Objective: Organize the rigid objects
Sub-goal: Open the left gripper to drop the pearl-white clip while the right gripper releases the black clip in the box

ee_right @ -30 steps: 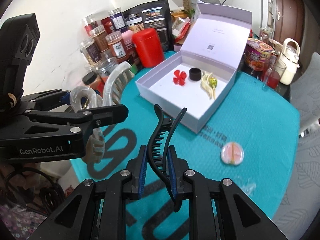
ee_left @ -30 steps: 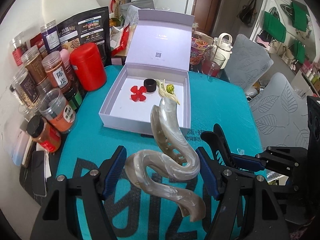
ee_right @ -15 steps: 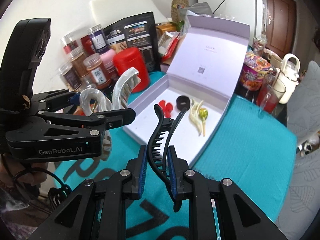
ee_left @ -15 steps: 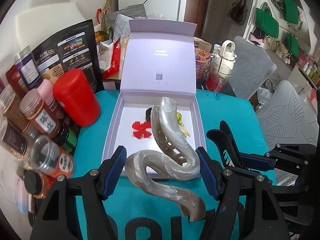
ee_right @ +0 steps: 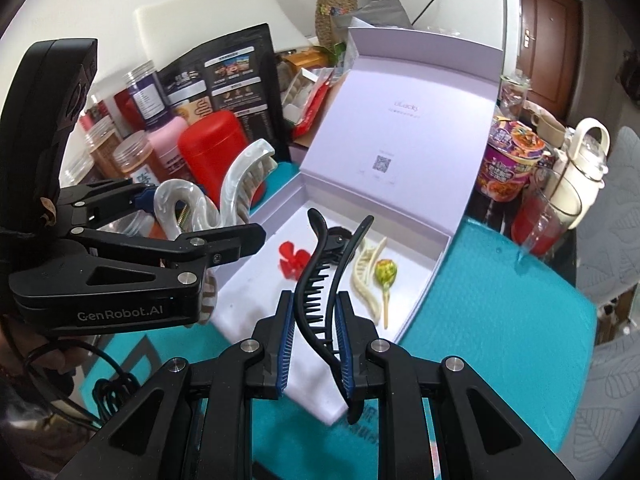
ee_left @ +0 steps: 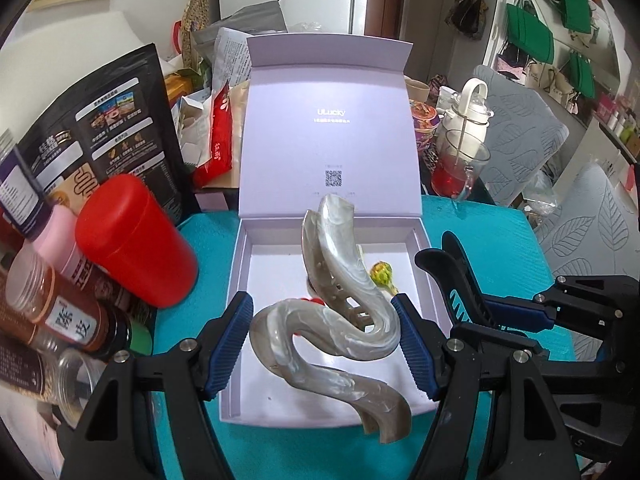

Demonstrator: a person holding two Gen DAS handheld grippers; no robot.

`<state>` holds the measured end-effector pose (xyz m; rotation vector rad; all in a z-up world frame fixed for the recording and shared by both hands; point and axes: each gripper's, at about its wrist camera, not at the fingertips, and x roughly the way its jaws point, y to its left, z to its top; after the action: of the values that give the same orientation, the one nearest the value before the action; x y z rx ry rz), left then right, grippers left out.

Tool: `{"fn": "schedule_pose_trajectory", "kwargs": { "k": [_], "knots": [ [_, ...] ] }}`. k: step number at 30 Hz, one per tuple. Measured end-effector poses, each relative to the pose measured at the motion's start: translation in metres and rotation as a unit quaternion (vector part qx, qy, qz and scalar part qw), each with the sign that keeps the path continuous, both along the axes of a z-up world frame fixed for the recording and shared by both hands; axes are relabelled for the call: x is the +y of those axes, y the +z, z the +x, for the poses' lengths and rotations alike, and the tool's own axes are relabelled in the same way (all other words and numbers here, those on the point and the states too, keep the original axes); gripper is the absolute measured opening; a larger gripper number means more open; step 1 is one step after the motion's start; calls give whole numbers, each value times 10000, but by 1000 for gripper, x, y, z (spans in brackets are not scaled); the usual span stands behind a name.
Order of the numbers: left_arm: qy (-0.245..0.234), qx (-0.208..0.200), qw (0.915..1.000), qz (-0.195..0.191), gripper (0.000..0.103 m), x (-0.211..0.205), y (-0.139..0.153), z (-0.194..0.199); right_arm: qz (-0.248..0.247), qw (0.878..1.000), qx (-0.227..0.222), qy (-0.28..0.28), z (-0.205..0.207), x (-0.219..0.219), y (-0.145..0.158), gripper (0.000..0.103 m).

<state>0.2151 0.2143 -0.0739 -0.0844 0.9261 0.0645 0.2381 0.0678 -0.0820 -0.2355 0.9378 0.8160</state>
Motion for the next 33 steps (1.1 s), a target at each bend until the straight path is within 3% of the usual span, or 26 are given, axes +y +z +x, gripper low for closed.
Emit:
{"fn": "schedule_pose_trajectory", "kwargs": {
  "k": [16,33],
  "knots": [
    [-75,169,9998,-39,71,33,-45,55,-10,9988,65,-482,54,29,-35,20],
    [-205,541,9983,-50,71,39,-88,83,-204,9973,209,-668,86,49,-76,20]
  ]
}}
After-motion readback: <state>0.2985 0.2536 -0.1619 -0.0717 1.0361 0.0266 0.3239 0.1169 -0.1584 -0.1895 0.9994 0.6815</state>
